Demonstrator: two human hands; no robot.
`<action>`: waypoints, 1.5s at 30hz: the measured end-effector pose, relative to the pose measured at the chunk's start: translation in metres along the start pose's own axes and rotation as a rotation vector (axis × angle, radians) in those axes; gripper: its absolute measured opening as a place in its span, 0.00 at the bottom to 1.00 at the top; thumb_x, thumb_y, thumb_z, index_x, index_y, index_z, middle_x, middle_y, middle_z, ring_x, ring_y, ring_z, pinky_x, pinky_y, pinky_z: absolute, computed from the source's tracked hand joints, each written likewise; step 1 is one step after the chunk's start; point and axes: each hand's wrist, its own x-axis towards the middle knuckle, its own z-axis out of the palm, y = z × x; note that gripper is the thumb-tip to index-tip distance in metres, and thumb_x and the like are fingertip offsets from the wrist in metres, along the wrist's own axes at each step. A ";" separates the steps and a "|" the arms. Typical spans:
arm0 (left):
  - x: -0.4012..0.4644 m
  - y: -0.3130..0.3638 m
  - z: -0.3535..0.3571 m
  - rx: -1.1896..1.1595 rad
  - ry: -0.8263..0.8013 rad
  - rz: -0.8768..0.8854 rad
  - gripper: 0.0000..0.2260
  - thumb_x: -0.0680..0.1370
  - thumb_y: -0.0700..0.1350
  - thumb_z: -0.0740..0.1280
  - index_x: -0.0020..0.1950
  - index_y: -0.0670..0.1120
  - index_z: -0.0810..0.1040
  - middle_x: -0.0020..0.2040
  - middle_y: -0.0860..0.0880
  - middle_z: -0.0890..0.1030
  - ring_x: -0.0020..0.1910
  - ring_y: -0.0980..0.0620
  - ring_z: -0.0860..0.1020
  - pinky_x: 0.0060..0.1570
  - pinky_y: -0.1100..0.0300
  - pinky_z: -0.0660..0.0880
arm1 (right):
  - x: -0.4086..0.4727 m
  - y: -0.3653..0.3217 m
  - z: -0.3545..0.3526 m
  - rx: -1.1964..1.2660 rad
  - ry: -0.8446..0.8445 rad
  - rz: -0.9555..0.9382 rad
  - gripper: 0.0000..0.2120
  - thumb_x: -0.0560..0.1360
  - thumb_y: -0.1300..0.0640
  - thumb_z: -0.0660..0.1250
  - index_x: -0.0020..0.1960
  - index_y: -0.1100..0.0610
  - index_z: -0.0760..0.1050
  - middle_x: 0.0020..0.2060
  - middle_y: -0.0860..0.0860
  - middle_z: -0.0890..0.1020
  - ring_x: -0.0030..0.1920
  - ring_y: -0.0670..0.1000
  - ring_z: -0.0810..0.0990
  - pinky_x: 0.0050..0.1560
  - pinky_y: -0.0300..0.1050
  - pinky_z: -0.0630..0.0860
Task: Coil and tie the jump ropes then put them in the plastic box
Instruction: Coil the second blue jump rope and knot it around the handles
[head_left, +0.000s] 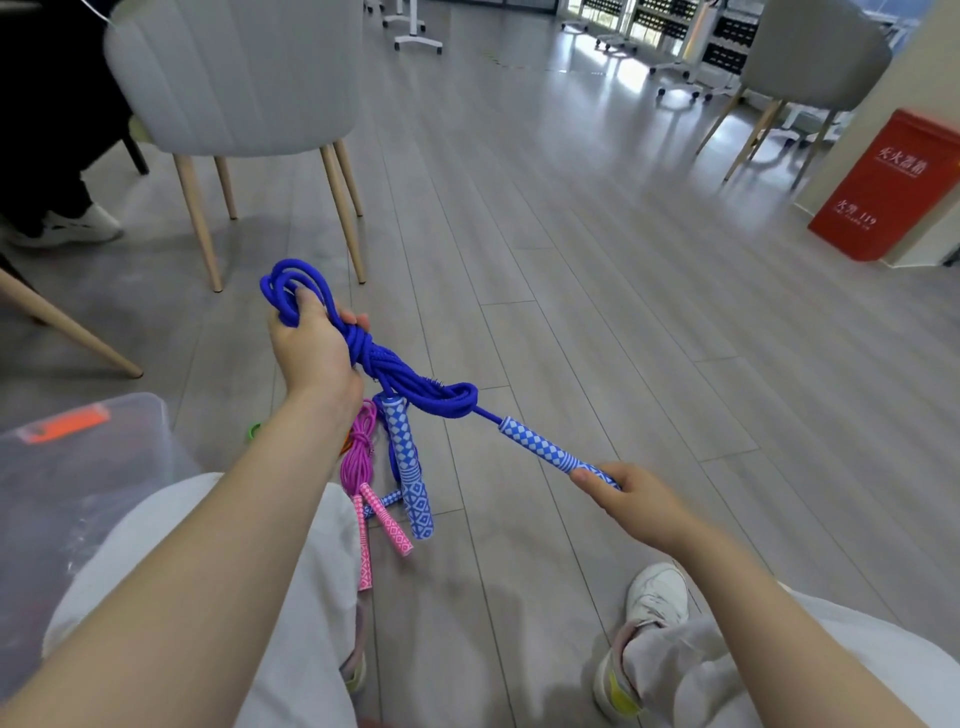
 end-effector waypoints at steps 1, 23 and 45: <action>0.002 -0.002 0.001 -0.010 0.004 -0.017 0.07 0.83 0.46 0.59 0.50 0.43 0.69 0.26 0.53 0.72 0.24 0.55 0.71 0.33 0.59 0.75 | 0.003 -0.001 0.004 0.029 -0.037 0.010 0.29 0.70 0.26 0.58 0.34 0.52 0.60 0.29 0.48 0.63 0.32 0.50 0.60 0.38 0.46 0.58; 0.061 -0.025 0.055 0.301 -0.409 -0.415 0.11 0.77 0.50 0.70 0.43 0.45 0.72 0.36 0.49 0.72 0.38 0.51 0.75 0.43 0.58 0.78 | 0.098 -0.171 0.085 -0.038 0.217 -0.303 0.19 0.72 0.37 0.67 0.51 0.50 0.68 0.37 0.44 0.71 0.37 0.50 0.72 0.36 0.46 0.67; 0.165 -0.230 -0.181 1.006 -0.701 -0.543 0.10 0.82 0.34 0.57 0.60 0.44 0.71 0.46 0.49 0.80 0.41 0.62 0.80 0.39 0.72 0.73 | 0.272 -0.088 0.265 0.281 -0.067 0.184 0.09 0.82 0.49 0.56 0.55 0.55 0.64 0.46 0.53 0.76 0.45 0.57 0.76 0.42 0.47 0.67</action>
